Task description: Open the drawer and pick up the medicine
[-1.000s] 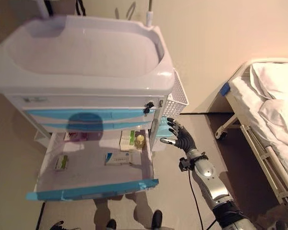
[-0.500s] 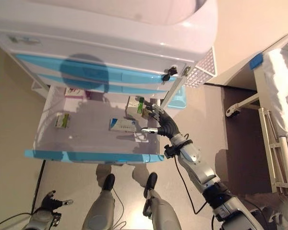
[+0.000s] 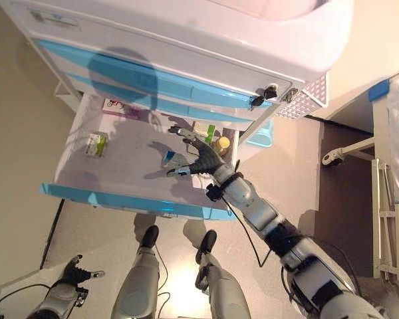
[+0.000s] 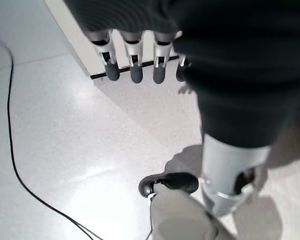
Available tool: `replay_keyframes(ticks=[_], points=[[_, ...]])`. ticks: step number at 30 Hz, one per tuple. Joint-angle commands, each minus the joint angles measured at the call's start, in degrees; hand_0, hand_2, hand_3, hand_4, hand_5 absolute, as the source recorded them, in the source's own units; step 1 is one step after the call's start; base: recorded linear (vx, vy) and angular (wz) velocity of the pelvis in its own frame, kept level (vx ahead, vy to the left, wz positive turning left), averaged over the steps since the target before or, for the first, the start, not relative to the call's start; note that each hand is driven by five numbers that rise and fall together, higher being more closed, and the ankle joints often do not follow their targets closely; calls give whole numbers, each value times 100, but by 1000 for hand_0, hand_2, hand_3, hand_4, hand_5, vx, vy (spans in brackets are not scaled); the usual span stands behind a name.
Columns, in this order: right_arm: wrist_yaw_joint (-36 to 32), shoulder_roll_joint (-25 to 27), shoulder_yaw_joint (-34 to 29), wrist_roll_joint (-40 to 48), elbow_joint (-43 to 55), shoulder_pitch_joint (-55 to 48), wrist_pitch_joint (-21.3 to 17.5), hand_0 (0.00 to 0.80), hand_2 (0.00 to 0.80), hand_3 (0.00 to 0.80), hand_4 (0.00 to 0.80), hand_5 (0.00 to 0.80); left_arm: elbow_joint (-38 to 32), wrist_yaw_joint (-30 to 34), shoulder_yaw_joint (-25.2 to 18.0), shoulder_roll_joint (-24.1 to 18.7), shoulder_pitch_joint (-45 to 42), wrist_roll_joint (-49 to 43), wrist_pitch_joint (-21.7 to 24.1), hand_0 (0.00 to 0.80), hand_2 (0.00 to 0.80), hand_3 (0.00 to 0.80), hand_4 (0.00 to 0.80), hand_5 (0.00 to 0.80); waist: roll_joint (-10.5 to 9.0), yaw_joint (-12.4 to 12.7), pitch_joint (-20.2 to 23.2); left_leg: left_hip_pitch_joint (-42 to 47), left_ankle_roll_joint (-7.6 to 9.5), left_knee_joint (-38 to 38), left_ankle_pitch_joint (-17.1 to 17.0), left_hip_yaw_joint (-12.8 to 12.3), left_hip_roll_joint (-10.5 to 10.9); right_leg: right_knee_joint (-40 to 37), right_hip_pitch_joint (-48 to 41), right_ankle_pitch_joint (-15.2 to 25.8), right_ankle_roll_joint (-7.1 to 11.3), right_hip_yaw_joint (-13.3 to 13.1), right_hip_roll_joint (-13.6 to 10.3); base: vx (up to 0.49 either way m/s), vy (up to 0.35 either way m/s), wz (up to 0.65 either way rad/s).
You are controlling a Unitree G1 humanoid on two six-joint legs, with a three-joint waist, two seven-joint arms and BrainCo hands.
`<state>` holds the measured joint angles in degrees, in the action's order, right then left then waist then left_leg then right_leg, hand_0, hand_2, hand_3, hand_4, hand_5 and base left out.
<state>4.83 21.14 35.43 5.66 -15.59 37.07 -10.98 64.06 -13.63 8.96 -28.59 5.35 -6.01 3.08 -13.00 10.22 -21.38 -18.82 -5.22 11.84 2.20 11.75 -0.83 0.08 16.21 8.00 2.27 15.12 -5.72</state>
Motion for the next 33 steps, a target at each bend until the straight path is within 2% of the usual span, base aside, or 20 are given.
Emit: replay_keyframes(ticks=[1,7,18,33], points=[[332,-134,58,-481,69,252,-187,0,0,0,0,0,21,-166,61,-185,-29,-244,23,0,0,0,0,0,12,122,86,-273,395,-339,-492,182,370,705,-50,-583,464,23,-103,11,-4,6],[697,-409,364,-1468,-781,810,122,0,0,0,0,0,130,-209,265,-155,65,-242,15,0,0,0,0,0,101,241,33,-325,409,-345,-517,252,408,743,-23,-589,472,73,-129,13,1,10],[1174,-850,488,-2353,-2272,1700,566,0,0,0,0,0,208,-361,530,-66,244,-107,9,0,0,0,0,0,214,358,-94,-373,419,-307,-499,296,438,764,7,-602,463,82,-137,1,0,1],[1476,-1072,575,-2759,-3975,2636,972,0,0,0,0,0,384,-438,793,4,426,36,-8,0,0,0,0,0,337,427,-162,-467,423,-278,-519,331,498,788,94,-567,456,71,-176,-1,4,1]])
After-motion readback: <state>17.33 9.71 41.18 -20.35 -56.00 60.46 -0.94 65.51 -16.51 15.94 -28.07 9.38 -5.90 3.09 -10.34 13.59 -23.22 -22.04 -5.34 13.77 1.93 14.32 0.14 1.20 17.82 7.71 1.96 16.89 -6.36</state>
